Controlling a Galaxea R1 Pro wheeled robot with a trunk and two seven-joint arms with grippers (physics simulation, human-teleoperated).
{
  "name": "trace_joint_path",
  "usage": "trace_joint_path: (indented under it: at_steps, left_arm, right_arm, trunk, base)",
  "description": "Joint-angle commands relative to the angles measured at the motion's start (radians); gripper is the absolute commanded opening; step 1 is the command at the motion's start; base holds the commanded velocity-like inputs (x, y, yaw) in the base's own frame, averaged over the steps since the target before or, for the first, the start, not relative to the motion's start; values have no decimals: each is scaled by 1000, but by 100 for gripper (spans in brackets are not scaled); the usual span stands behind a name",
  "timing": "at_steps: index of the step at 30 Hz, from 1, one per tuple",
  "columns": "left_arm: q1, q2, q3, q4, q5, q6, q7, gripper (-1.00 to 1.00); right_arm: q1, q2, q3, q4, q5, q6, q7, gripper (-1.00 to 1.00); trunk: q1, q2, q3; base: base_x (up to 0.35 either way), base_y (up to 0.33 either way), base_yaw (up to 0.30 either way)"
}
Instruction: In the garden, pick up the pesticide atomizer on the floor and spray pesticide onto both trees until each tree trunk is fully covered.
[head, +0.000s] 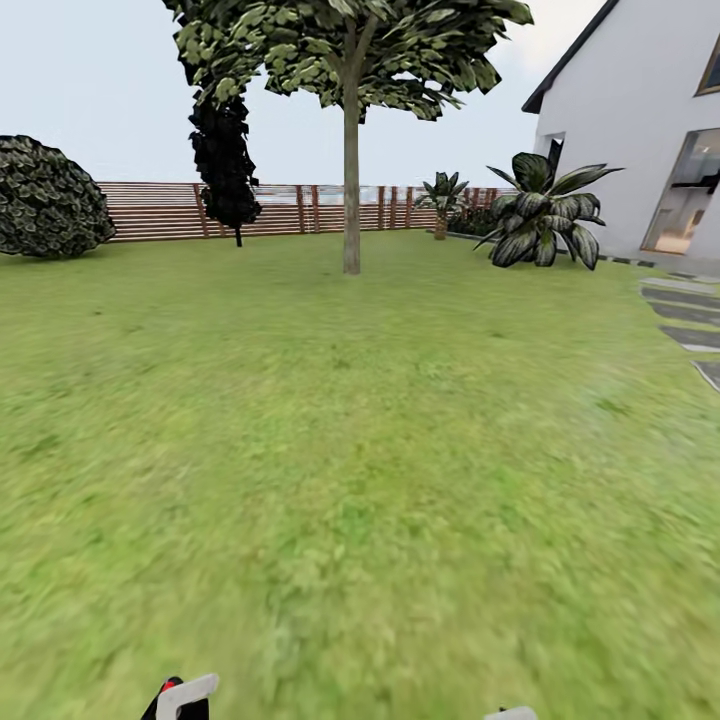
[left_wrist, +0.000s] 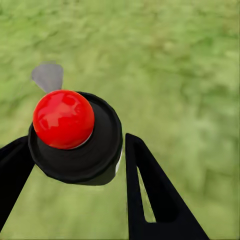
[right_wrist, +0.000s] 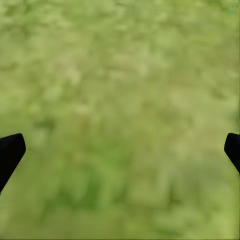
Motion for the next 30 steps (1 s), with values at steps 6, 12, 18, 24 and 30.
trace_joint_path:
  at_steps: [6, 12, 18, 24, 30]
  left_arm:
    - [-1, -1, 3, 0, -6, -3, 2, -100]
    - [-1, 0, 3, 0, -5, -3, 0, -100]
    - [-1, 0, 3, 0, -5, -3, 1, -100]
    - [-1, 1, 3, 0, -5, -3, 2, -100]
    - [-1, 1, 4, 0, -4, -4, 2, -100]
  right_arm:
    - [-1, 0, -4, 1, 7, -2, -3, 100]
    - [-1, 0, -4, 1, 7, -2, -3, 100]
    - [-1, 0, -4, 1, 7, -2, -3, 100]
    - [-1, 0, -4, 1, 7, -3, -3, 100]
    - [-1, 0, -4, 1, 7, -2, -3, 100]
  trunk:
    - [0, 0, -1]
    - [0, 0, -1]
    - [0, 0, -1]
    - [0, 0, -1]
    - [0, 0, -1]
  base:
    - [340, 0, 0]
    - [340, 0, 0]
    - [340, 0, 0]
    - [340, 0, 0]
    - [340, 0, 0]
